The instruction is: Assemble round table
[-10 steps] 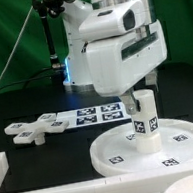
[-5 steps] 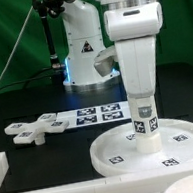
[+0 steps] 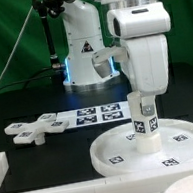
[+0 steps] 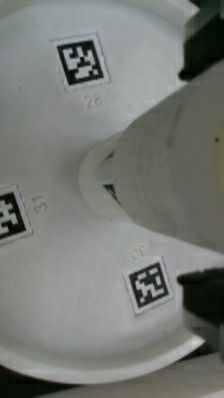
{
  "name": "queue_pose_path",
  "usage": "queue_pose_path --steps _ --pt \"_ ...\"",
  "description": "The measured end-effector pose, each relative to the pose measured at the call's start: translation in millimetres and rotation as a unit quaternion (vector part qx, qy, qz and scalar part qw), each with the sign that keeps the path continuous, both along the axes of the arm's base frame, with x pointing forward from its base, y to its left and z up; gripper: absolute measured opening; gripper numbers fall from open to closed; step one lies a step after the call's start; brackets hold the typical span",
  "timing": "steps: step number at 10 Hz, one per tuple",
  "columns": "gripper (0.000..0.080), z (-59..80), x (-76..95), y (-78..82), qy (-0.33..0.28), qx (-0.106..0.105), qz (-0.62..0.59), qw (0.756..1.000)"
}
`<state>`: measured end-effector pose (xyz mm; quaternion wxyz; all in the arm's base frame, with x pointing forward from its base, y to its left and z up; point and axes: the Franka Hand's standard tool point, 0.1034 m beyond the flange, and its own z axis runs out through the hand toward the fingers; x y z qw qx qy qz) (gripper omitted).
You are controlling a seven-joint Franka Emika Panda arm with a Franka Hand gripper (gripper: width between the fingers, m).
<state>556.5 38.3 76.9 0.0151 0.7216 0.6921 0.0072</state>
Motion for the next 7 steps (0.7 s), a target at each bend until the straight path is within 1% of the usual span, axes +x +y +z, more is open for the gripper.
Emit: queue_pose_path --steps 5,7 --pt "0.0406 -0.2 -0.1 -0.9 0.000 0.001 -0.019 1.000" --pt "0.0406 -0.5 -0.5 -0.4 0.000 0.004 -0.095 0.995"
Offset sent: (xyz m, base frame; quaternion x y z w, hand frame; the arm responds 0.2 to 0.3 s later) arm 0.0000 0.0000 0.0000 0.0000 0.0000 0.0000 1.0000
